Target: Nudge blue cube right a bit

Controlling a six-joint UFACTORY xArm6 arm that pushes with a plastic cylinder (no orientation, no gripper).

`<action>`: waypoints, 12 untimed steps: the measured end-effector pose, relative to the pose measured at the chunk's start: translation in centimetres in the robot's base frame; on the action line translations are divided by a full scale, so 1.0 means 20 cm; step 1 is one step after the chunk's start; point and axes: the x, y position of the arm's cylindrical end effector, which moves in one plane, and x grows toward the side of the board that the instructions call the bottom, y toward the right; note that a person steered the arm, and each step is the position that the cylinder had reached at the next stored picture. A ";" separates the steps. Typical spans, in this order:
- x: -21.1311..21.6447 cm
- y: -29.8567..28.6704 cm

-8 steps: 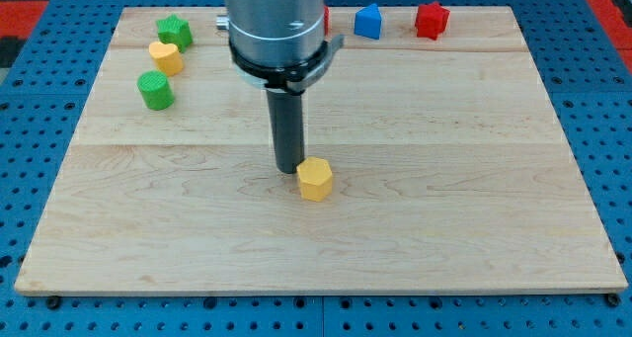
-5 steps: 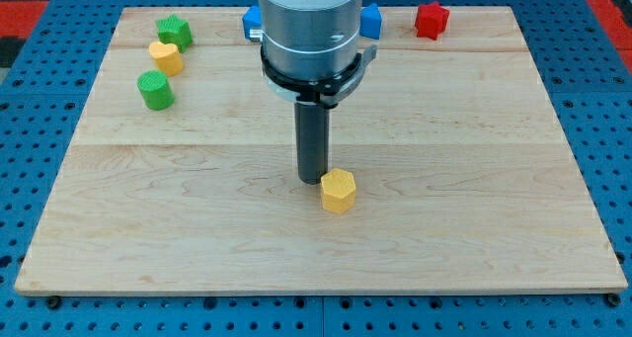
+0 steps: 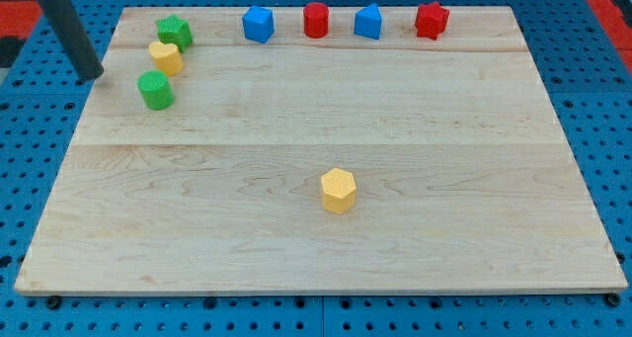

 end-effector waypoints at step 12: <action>-0.58 1.27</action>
